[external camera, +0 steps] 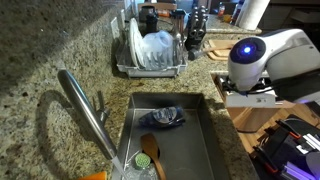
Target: Put the wooden spoon in the glass, open the tap, and then close the drawer
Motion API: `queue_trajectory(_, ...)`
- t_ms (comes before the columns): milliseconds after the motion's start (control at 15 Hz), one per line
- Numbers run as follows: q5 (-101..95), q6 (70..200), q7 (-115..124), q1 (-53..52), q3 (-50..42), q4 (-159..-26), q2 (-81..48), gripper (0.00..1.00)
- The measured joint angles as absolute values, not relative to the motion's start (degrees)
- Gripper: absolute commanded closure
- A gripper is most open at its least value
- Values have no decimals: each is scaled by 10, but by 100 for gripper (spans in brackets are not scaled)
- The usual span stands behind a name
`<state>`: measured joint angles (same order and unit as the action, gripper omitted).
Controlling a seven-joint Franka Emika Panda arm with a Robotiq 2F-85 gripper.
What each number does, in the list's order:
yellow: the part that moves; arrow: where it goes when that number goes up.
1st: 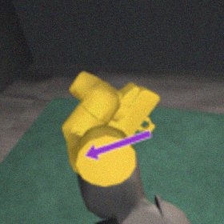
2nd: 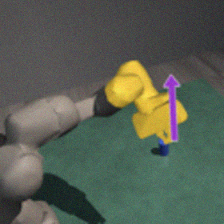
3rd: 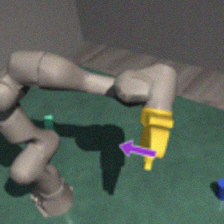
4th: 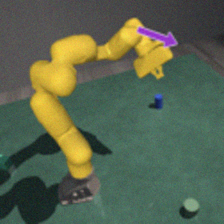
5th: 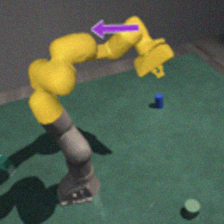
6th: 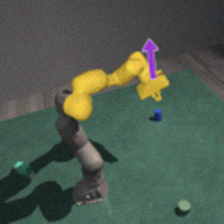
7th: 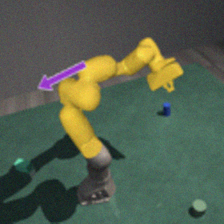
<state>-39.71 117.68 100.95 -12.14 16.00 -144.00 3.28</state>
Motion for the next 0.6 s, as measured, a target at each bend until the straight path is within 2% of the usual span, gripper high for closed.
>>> queue_trajectory(400,-393,1286,1018,-23,24,-1543,47,0)
queue_trajectory(600,-388,1308,1016,-2,2,-1552,25,0)
